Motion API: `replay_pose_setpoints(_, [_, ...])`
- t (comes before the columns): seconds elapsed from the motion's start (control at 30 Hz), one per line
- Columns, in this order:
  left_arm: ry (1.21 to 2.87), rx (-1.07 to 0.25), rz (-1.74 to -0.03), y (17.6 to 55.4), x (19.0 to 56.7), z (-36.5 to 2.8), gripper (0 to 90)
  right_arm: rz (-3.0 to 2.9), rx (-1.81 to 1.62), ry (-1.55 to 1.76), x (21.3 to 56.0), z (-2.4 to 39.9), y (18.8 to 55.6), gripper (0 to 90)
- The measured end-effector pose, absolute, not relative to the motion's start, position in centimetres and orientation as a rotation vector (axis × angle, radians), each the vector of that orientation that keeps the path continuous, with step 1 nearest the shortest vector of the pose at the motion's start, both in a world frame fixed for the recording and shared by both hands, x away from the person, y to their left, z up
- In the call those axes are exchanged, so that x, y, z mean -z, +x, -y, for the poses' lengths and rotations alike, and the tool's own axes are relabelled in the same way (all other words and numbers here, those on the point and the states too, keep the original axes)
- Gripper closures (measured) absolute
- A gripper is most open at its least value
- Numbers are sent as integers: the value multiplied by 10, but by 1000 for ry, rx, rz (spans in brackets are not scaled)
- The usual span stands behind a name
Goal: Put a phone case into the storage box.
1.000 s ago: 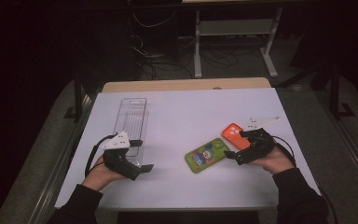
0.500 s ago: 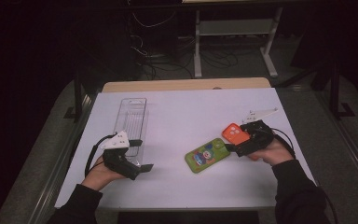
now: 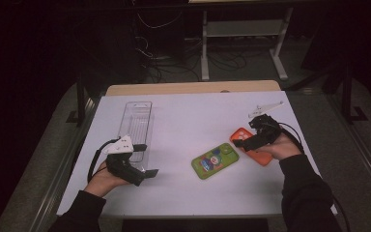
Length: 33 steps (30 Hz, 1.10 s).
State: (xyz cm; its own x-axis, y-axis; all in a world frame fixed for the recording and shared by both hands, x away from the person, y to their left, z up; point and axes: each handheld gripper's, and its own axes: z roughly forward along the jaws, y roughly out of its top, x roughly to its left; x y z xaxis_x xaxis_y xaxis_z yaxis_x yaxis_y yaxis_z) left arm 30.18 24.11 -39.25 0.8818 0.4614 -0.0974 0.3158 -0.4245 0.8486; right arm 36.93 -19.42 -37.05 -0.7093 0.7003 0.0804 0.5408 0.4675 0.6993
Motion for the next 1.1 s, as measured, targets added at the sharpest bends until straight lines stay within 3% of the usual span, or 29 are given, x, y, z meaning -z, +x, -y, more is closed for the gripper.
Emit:
replay_pose_setpoints(0.53, [2055,-191,-555,303,392,-241,0,-2469,-1038,1113,352,206,399,0])
replay_pose_setpoints(1.1, [2060,-189,-559,302,391,-243,0,-2419,-923,1235,360,231,405,0])
